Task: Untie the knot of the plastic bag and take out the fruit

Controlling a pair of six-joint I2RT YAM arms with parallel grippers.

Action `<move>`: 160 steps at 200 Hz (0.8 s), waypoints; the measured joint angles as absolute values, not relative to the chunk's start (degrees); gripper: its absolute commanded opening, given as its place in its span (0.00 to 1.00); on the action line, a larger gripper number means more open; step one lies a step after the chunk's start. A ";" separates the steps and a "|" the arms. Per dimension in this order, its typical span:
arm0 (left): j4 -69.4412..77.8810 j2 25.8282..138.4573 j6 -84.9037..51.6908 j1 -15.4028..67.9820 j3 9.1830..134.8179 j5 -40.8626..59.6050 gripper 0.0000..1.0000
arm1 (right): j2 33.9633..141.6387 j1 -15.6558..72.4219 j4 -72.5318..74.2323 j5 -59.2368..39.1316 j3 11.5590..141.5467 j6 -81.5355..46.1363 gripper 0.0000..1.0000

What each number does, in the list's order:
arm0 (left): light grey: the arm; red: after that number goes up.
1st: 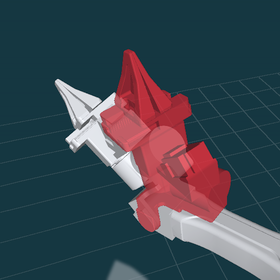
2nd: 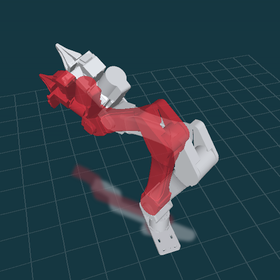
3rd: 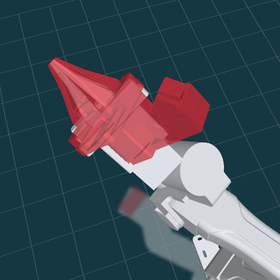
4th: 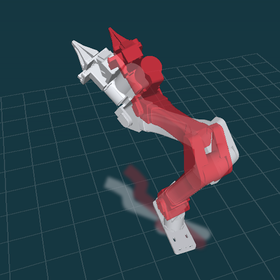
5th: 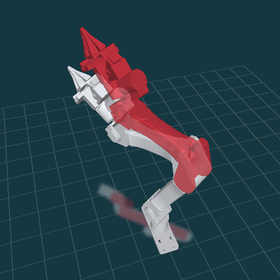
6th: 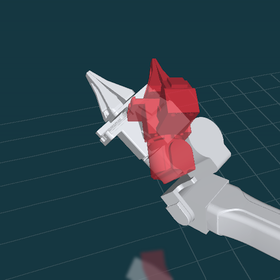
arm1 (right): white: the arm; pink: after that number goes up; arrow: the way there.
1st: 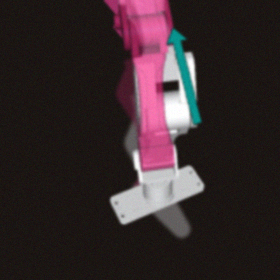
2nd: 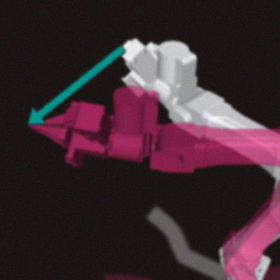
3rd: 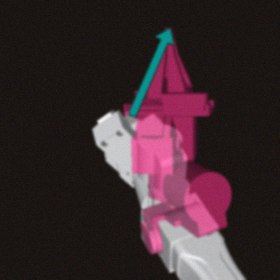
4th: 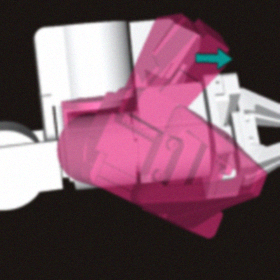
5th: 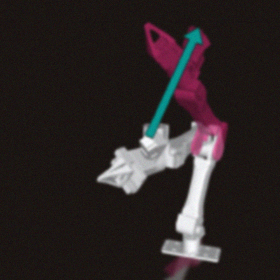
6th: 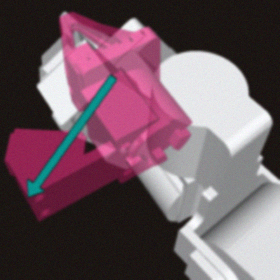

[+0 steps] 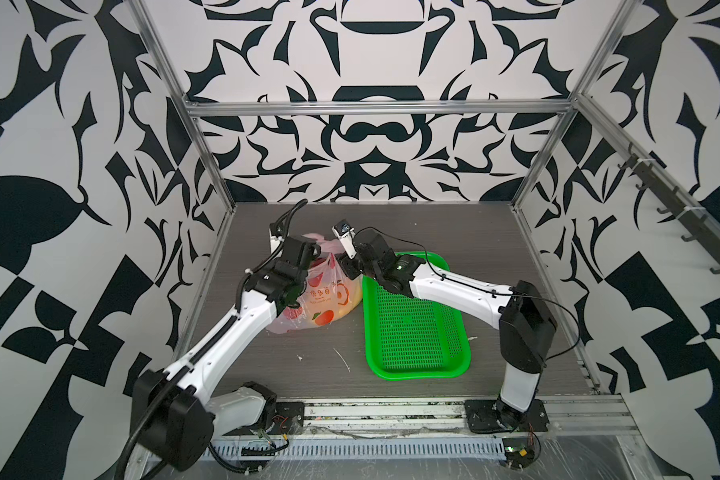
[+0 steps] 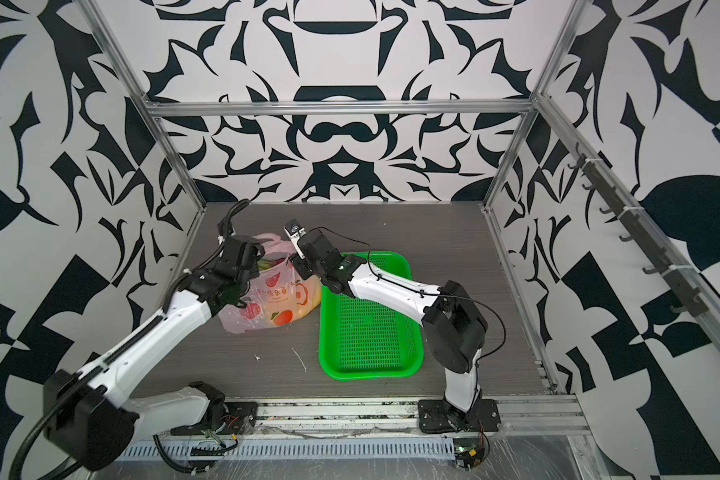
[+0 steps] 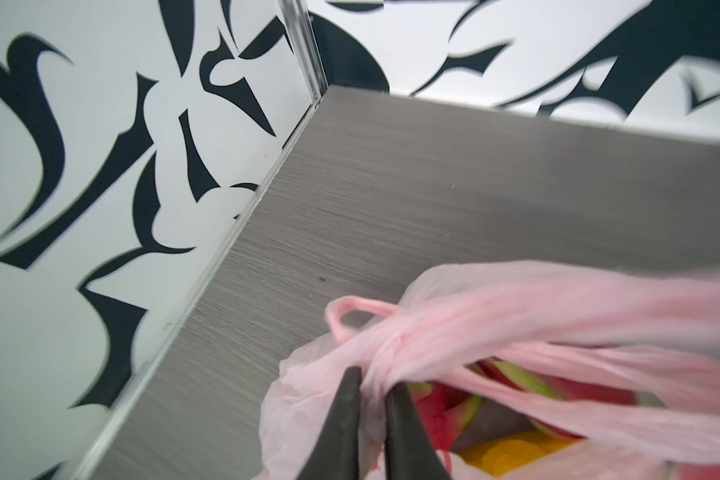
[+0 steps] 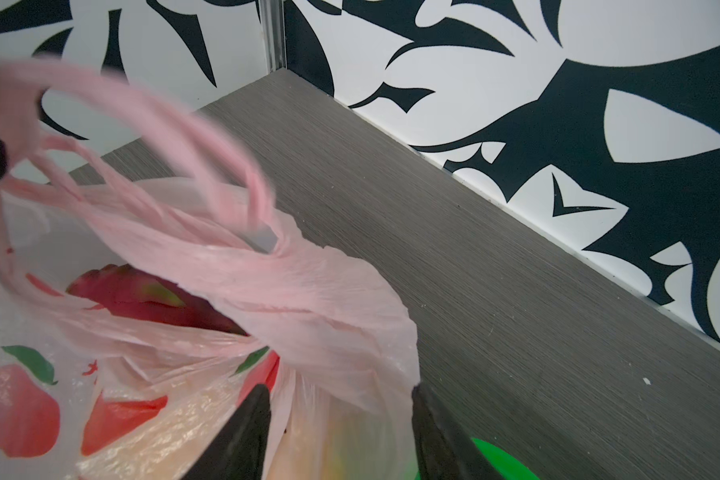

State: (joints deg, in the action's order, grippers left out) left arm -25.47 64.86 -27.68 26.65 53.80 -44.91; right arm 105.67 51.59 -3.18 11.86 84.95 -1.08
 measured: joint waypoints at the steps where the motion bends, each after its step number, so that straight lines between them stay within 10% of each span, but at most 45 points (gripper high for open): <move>1: -25.19 64.42 -27.86 26.65 53.43 -44.86 0.14 | 105.67 51.62 -3.18 11.86 84.95 -1.10 0.58; 160: -14.90 51.27 -36.73 26.65 43.22 -36.56 0.14 | 117.23 53.74 -4.97 13.87 98.85 4.95 0.68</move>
